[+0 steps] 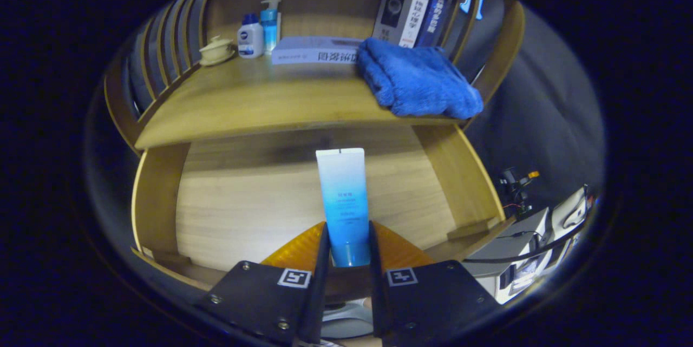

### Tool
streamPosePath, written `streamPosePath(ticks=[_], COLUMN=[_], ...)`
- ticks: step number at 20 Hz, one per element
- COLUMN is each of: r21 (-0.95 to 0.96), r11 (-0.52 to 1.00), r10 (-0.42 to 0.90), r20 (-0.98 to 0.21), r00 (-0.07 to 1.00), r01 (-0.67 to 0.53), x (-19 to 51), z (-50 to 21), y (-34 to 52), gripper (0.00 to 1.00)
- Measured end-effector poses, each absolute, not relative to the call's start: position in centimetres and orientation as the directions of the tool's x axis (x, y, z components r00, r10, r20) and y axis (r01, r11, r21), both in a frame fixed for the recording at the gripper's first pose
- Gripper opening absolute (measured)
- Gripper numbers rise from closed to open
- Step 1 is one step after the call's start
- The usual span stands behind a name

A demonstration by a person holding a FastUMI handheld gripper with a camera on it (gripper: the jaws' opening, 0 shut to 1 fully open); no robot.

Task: Pull open the drawer, take out the items inside it, and place them on the countertop above the cabinet.

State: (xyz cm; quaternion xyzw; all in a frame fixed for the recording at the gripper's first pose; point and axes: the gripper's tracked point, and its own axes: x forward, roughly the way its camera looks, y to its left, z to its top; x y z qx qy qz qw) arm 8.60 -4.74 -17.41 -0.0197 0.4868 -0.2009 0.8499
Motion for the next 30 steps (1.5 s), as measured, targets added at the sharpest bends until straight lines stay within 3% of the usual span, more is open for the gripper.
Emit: streamPosePath(ticks=[7, 16, 23, 30], r21=[-0.220, -0.017, 0.088, 0.080], r11=[0.893, 0.929, 0.946, 0.954], r10=[-0.421, -0.297, -0.193, -0.153], r20=[-0.719, -0.630, -0.620, -0.701], r00=[0.553, 0.718, 0.761, 0.696], r01=[0.393, 0.370, 0.312, 0.290], x=[9.1, 14.6, 20.3, 22.3], z=[-11.6, -8.9, -10.6, -13.9], y=[-5.5, -2.7, -0.2, 0.7], gripper=[0.36, 0.36, 0.36, 0.36])
